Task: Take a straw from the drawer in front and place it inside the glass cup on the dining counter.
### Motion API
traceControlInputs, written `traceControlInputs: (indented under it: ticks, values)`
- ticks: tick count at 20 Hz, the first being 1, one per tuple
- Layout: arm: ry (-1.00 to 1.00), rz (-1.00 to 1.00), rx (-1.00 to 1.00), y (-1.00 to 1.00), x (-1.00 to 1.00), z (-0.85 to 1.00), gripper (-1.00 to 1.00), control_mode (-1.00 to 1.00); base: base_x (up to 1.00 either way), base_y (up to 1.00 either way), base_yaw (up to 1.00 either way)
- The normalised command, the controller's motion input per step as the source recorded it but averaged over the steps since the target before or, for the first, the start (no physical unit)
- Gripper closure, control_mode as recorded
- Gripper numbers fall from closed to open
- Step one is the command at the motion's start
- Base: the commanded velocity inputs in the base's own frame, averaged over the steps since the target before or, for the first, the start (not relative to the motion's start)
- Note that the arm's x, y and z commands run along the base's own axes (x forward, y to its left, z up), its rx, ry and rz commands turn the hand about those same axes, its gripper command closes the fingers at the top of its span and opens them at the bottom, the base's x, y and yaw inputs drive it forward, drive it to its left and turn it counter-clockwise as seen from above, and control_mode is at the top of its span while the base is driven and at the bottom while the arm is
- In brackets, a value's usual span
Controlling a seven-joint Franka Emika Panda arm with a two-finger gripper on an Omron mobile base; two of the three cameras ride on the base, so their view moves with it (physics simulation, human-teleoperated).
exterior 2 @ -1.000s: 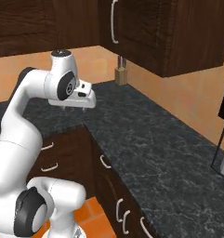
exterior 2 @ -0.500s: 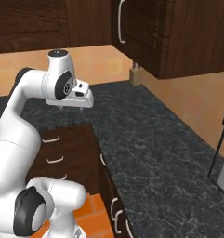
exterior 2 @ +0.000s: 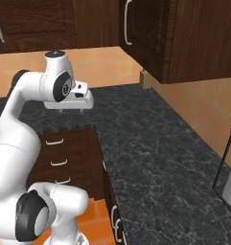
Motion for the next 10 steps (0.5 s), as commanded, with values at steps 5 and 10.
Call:
traceControlInputs:
  ticks: [5, 10]
  values:
    - [-0.02, -0.01, -0.4, 0.99, 0.0, -0.29, -1.0, -1.0, 0.0, 0.0, 0.0]
    - [0.0, -0.13, -0.51, 0.74, 0.05, -0.59, -1.0, -1.0, 0.0, 0.0, 0.0]
